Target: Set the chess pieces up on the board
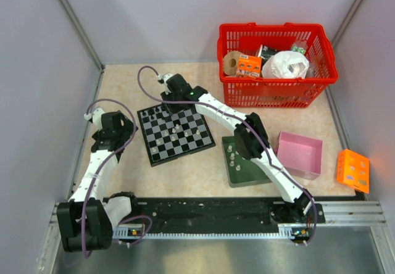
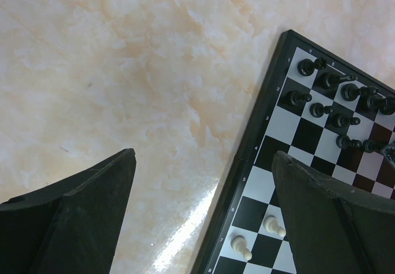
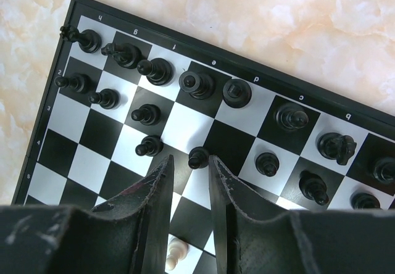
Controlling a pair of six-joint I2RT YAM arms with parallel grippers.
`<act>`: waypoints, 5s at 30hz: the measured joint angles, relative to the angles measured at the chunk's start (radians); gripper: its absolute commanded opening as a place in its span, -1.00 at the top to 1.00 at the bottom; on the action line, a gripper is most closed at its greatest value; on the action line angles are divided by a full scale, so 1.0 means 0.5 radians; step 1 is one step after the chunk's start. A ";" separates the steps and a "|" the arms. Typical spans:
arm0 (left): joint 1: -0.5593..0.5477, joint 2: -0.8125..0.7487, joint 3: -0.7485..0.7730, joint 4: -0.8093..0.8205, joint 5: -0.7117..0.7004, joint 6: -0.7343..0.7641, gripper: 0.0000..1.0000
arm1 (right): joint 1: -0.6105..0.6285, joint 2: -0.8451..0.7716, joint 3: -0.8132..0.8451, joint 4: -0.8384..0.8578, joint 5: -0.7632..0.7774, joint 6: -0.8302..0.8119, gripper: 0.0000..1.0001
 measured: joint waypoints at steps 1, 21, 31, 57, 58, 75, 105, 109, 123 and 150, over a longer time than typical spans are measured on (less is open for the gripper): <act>0.000 0.000 0.000 0.000 0.000 0.001 -0.93 | 0.000 0.000 0.000 0.001 0.000 0.000 0.42; 0.000 0.000 0.000 0.000 0.001 0.001 -0.93 | 0.001 0.080 0.012 0.006 0.002 0.001 0.46; 0.000 0.001 0.000 0.001 0.001 0.001 -0.94 | 0.000 0.089 0.037 -0.001 0.023 0.001 0.61; 0.000 0.001 0.000 0.001 0.001 0.000 -0.93 | -0.016 0.090 0.040 0.006 0.139 0.012 0.59; 0.000 0.001 0.000 0.001 0.001 0.000 -0.93 | -0.016 0.090 0.040 0.007 0.143 0.013 0.57; 0.000 0.001 0.000 0.000 0.001 0.001 -0.93 | -0.017 0.087 0.040 0.016 0.085 0.008 0.39; 0.000 -0.001 0.000 -0.006 0.001 0.001 -0.93 | 0.135 -0.111 0.034 0.045 -0.041 0.005 0.22; 0.000 -0.001 0.000 -0.016 0.000 0.001 -0.94 | 0.133 -0.097 0.034 0.045 -0.038 0.018 0.22; 0.000 -0.001 0.000 -0.018 -0.008 0.001 -0.93 | 0.131 -0.001 0.034 0.040 -0.008 0.020 0.21; 0.000 0.000 0.000 -0.018 -0.008 0.001 -0.93 | 0.103 0.122 0.066 0.059 0.001 0.031 0.35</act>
